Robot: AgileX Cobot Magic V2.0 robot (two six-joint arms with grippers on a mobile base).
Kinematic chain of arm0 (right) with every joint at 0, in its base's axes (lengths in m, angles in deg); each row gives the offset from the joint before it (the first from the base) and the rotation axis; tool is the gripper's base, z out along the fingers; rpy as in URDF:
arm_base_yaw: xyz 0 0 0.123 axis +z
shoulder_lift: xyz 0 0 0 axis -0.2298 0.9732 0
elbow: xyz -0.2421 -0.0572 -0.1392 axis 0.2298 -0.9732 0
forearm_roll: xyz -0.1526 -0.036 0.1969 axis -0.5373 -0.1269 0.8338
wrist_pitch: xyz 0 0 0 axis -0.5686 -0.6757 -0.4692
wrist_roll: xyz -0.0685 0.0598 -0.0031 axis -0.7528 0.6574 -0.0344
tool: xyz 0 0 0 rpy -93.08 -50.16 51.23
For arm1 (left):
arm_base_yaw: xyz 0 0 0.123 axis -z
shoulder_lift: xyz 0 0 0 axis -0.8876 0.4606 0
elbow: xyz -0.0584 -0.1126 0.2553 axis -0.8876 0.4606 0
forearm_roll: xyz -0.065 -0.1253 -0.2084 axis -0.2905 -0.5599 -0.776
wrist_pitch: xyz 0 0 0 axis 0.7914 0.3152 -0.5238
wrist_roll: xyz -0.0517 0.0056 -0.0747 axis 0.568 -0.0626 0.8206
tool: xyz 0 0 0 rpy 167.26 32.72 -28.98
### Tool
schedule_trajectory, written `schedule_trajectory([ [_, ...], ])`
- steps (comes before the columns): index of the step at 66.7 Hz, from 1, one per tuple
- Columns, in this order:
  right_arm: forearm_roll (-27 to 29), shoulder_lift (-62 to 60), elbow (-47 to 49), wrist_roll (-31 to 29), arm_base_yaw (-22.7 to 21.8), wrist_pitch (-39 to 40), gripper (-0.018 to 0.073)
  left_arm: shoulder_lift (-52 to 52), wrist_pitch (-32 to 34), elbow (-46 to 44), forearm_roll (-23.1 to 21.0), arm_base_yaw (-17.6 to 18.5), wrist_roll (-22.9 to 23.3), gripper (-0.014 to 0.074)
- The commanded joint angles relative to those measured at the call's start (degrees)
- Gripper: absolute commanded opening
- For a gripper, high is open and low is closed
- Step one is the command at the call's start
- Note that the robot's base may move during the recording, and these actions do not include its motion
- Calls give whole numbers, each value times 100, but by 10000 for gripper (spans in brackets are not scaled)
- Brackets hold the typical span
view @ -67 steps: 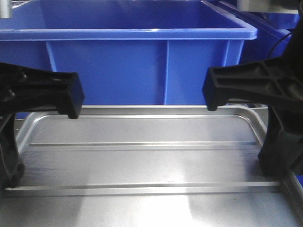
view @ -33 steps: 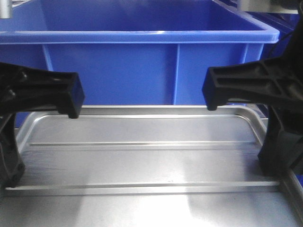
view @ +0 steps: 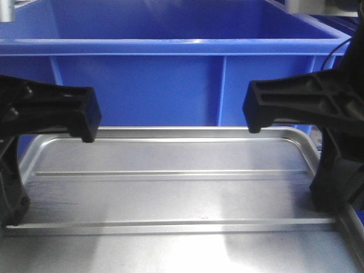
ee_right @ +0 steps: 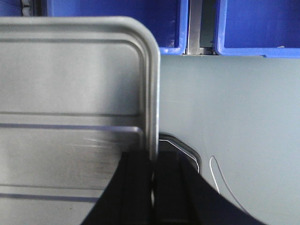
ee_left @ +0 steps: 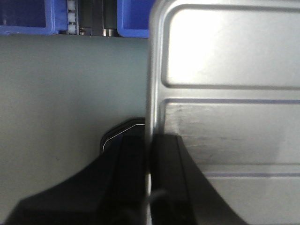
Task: Grab silver tray and place in blue box
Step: 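Hold the tray while the base drives up to the blue bin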
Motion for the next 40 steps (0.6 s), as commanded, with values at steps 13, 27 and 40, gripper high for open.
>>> schedule_trajectory([
  [13, -217, -139, 141, -16, -11, 89, 60, -151, 17, -141, 158, 36, 65, -8],
  [27, -217, -139, 141, -16, -11, 89, 60, -151, 17, -141, 158, 36, 65, -8],
  [40, -346, -139, 141, -16, -11, 195, 60, -151, 17, -141, 245, 36, 65, -8],
])
